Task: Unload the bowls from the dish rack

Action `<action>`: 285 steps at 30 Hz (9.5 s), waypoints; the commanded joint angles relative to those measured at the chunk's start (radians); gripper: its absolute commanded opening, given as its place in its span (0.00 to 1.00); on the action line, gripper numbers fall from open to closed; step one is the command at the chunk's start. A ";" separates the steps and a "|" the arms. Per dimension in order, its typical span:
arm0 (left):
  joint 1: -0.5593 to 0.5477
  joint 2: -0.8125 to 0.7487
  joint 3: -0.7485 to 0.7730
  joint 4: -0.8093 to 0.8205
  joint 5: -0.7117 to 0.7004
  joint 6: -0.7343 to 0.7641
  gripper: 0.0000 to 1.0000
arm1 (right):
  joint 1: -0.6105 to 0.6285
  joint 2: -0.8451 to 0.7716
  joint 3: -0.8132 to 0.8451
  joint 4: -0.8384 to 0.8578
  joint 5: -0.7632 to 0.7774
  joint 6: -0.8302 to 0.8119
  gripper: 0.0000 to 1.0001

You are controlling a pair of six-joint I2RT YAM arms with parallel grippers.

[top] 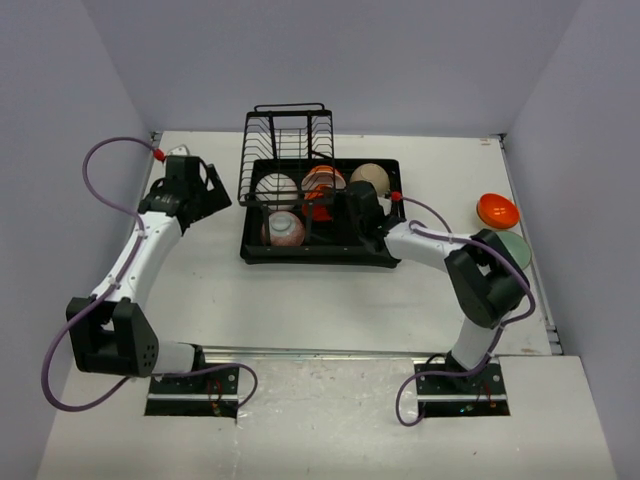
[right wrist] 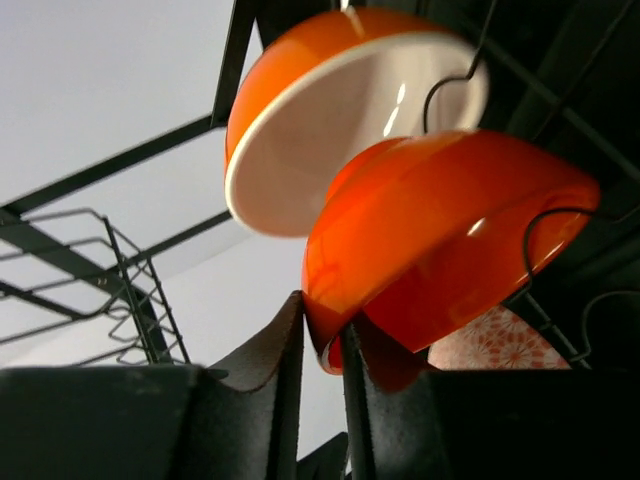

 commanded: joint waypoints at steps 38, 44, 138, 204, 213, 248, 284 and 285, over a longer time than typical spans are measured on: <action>-0.004 -0.057 -0.109 0.134 -0.053 0.009 0.97 | 0.053 0.009 -0.338 1.144 -0.065 -0.514 0.00; -0.004 -0.048 -0.083 0.121 -0.058 0.016 0.97 | 0.045 -0.093 -0.324 1.063 -0.056 -0.546 0.00; 0.019 0.179 0.113 -0.033 0.055 0.007 0.97 | -0.721 -0.567 -0.078 -0.350 -0.603 -0.532 0.48; 0.020 0.063 0.110 -0.031 0.077 0.015 0.98 | -0.111 0.023 -0.004 0.327 -0.171 -0.271 0.00; 0.020 0.083 0.099 -0.014 0.106 0.015 0.98 | -0.113 0.067 0.018 0.684 -0.295 -0.288 0.00; 0.053 0.165 0.193 -0.060 0.109 0.045 0.98 | -0.778 -0.606 0.221 -0.943 -0.217 -1.238 0.00; 0.054 0.330 0.303 -0.102 0.092 0.030 0.98 | -1.148 -0.275 -0.079 -1.010 -0.071 -1.302 0.00; 0.054 0.330 0.302 -0.105 0.092 0.030 0.98 | -1.148 -0.262 -0.085 -1.005 -0.067 -1.301 0.00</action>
